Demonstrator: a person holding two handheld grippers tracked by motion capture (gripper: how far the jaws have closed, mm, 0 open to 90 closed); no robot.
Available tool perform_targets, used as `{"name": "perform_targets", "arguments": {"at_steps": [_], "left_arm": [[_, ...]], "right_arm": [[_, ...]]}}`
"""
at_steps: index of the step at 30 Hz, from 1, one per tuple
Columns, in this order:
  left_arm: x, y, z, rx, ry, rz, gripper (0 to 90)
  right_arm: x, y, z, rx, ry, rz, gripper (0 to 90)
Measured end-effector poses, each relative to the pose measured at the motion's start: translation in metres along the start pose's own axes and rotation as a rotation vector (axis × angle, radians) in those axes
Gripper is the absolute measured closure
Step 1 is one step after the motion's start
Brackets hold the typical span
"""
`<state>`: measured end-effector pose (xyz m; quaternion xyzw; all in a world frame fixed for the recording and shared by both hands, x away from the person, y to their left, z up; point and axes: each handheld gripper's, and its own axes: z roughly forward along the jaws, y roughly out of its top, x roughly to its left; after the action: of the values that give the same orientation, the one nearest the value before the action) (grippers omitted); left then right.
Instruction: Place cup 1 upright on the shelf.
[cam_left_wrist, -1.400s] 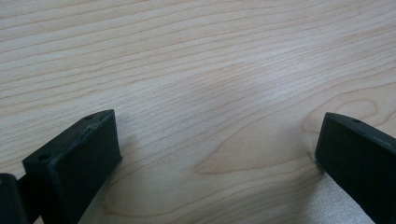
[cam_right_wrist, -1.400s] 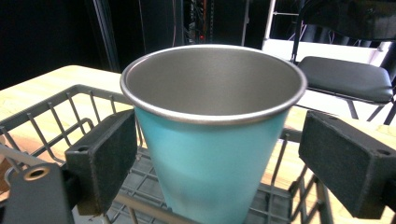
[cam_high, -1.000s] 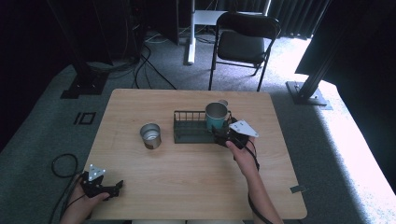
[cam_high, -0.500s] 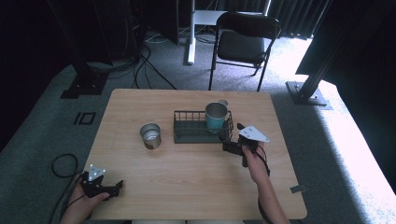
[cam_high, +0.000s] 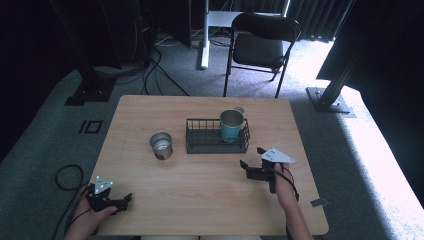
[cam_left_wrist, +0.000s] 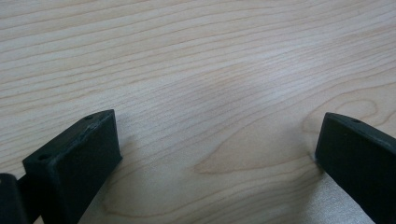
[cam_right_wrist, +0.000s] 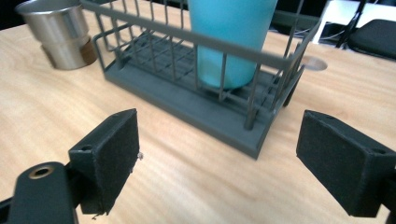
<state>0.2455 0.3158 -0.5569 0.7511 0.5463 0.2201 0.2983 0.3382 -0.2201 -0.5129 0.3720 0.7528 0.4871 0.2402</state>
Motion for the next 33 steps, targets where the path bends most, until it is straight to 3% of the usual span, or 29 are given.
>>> {"name": "perform_targets", "arguments": {"at_steps": [13,22,27,33], "left_arm": [[0.000,0.000,0.000,-0.001,0.000,-0.001,0.6],[0.000,0.000,0.000,0.002,0.000,0.002,0.6],[0.000,0.000,0.000,0.001,0.000,0.002,0.6],[0.000,0.000,0.000,0.002,0.000,0.002,0.6]], "right_arm": [[-0.010,-0.023,-0.026,0.060,0.056,-0.013,13.2],[-0.021,-0.040,-0.040,0.103,0.082,0.017,13.2],[-0.024,-0.052,-0.047,0.185,0.118,-0.032,13.2],[-0.023,-0.058,-0.052,0.226,0.115,-0.031,13.1]]}}
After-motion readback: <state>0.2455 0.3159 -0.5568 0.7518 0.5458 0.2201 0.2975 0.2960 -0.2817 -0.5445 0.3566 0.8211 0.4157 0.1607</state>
